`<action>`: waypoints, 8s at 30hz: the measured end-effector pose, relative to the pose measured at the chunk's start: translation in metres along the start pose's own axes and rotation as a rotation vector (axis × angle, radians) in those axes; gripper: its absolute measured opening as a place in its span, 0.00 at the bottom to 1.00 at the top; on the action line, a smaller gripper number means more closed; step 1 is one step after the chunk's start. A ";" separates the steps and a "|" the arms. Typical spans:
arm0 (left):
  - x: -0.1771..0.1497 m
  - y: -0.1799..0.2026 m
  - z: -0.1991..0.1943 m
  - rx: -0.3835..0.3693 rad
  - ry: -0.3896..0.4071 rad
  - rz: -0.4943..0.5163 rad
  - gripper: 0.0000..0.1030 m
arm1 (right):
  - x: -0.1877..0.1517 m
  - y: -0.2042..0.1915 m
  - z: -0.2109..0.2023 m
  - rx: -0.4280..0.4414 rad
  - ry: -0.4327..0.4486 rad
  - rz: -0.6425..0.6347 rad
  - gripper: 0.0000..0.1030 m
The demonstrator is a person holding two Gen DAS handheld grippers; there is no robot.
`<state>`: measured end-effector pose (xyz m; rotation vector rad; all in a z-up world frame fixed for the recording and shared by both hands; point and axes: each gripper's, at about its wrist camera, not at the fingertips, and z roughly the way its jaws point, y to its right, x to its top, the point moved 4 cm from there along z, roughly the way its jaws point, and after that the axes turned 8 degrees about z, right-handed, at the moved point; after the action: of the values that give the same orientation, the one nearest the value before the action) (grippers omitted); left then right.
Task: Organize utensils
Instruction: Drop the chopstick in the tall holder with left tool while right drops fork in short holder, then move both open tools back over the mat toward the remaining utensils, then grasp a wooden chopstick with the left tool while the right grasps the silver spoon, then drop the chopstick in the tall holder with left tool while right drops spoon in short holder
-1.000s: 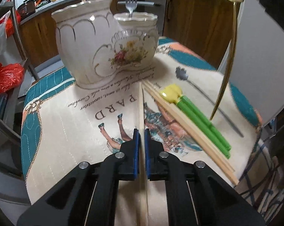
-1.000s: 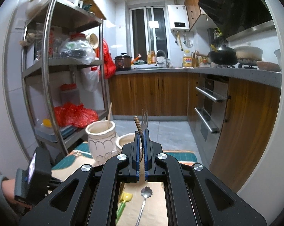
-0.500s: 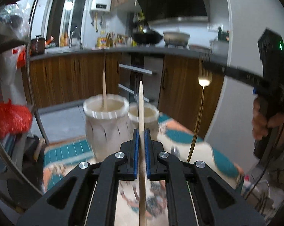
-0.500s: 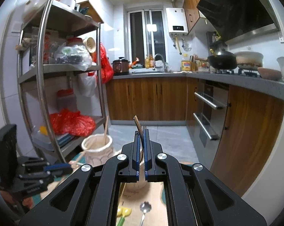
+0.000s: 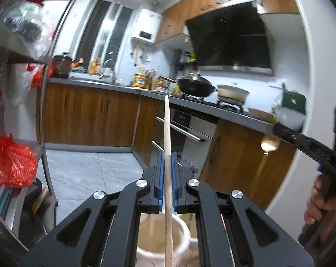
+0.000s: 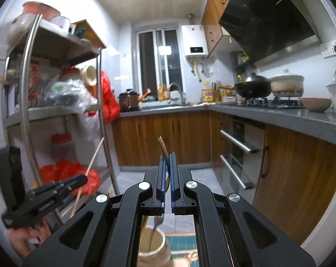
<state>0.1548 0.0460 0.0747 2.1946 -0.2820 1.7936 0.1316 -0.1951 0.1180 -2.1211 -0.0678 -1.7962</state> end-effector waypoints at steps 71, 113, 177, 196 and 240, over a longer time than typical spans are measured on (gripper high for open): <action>-0.046 0.010 -0.059 0.197 -0.120 0.099 0.94 | -0.063 0.025 0.021 -0.070 -0.167 0.044 0.95; -0.121 0.044 -0.077 0.107 -0.344 0.071 0.95 | -0.140 0.068 -0.038 -0.118 -0.370 0.008 0.95; -0.199 0.085 -0.049 -0.011 -0.763 0.222 0.06 | -0.236 0.026 -0.017 0.013 -0.756 -0.102 0.18; -0.200 0.083 -0.057 -0.037 -0.710 0.192 0.06 | -0.213 0.029 -0.028 0.052 -0.616 -0.058 0.04; -0.002 0.006 -0.025 0.030 -0.065 -0.002 0.06 | -0.071 -0.008 0.033 0.203 -0.162 0.069 0.04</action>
<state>0.1291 0.0490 0.0777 2.2761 -0.2691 1.7383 0.1471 -0.1637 0.0472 -2.0915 -0.2065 -1.5076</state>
